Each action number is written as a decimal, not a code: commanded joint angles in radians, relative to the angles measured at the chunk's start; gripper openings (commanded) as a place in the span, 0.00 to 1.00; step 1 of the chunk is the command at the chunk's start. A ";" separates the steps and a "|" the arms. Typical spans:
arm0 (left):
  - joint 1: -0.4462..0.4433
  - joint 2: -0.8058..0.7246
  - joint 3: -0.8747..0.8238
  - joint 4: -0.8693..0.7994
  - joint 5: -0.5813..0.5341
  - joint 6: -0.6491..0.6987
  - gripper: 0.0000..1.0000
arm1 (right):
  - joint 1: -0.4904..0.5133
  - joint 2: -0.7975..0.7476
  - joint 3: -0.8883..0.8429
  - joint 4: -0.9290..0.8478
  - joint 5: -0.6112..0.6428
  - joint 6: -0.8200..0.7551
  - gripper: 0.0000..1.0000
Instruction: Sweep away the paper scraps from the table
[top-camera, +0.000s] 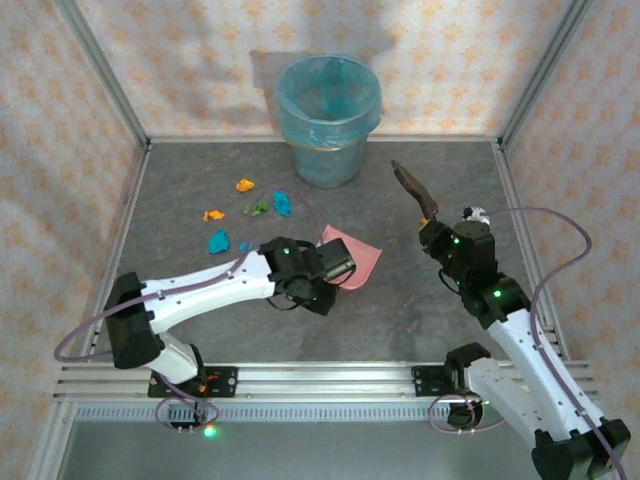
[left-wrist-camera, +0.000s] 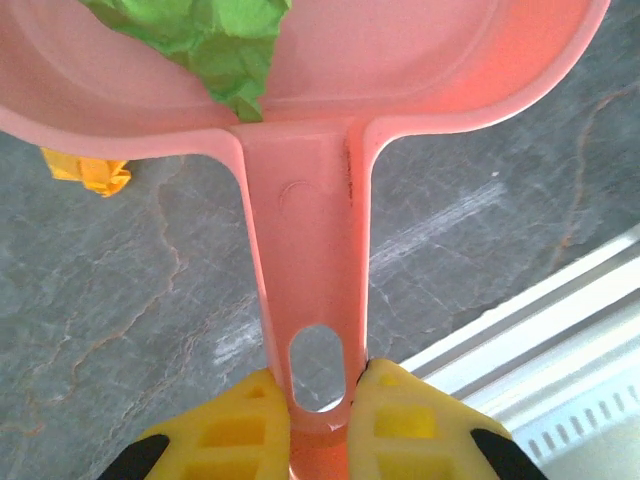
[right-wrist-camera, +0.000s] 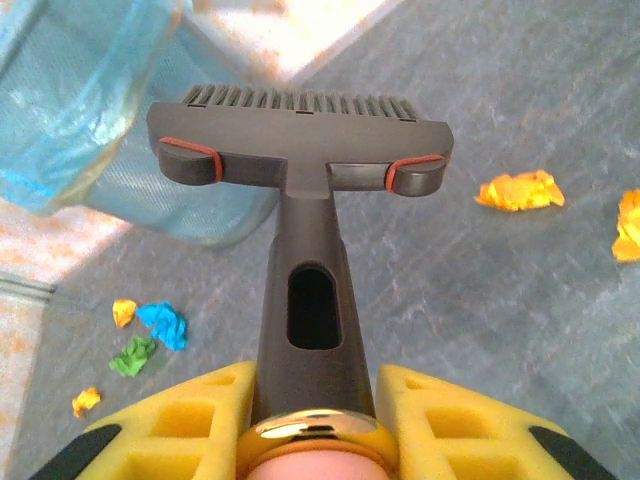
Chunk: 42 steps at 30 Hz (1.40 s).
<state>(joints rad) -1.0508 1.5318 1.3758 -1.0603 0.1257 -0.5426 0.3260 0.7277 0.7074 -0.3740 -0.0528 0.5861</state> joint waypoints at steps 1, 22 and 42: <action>0.034 -0.037 0.105 -0.129 -0.021 -0.015 0.00 | -0.003 0.003 -0.032 0.181 0.073 -0.045 0.00; 0.420 0.499 1.190 -0.412 0.222 0.014 0.00 | -0.003 -0.036 -0.187 0.330 0.051 -0.123 0.00; 0.536 0.606 1.357 -0.176 0.388 -0.139 0.00 | -0.003 -0.014 -0.200 0.348 0.050 -0.133 0.00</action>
<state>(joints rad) -0.5373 2.1204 2.7007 -1.3113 0.4637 -0.6395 0.3260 0.7181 0.5114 -0.1066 -0.0151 0.4698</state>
